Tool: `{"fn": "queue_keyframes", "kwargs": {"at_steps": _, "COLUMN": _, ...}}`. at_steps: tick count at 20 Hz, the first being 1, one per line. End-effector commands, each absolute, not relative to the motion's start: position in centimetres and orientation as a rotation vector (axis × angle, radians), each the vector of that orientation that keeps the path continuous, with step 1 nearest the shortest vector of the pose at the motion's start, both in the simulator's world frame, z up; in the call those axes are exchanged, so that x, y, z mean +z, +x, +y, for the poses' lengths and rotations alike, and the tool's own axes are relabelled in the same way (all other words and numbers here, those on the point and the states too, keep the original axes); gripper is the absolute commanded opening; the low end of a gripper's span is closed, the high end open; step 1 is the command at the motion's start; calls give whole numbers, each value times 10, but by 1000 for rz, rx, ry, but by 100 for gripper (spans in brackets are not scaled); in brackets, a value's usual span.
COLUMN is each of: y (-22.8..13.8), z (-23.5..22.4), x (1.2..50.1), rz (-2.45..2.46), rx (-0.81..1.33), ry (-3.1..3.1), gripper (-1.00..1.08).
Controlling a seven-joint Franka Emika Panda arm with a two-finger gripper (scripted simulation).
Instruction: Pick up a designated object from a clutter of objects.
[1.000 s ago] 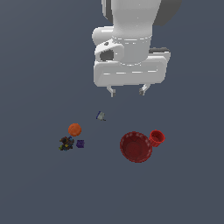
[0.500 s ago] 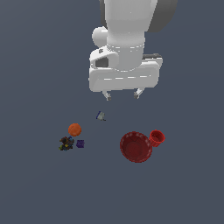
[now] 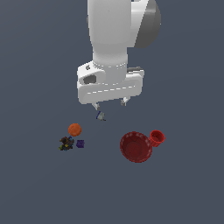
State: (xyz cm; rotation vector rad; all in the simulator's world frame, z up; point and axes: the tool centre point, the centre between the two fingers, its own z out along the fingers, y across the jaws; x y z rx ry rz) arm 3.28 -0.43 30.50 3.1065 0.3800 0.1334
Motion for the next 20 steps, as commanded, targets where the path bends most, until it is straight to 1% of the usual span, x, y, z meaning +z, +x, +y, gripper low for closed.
{"fn": "queue_keyframes", "kwargs": {"at_steps": 1, "y": 34, "z": -17, "x": 293, "rz": 453, "rx": 122, "ry": 3089, "gripper": 100}}
{"fn": "queue_keyframes", "kwargs": {"at_steps": 20, "y": 26, "z": -112, "x": 206, "rz": 1013, "rx": 38, "ry": 2929, "gripper": 100}}
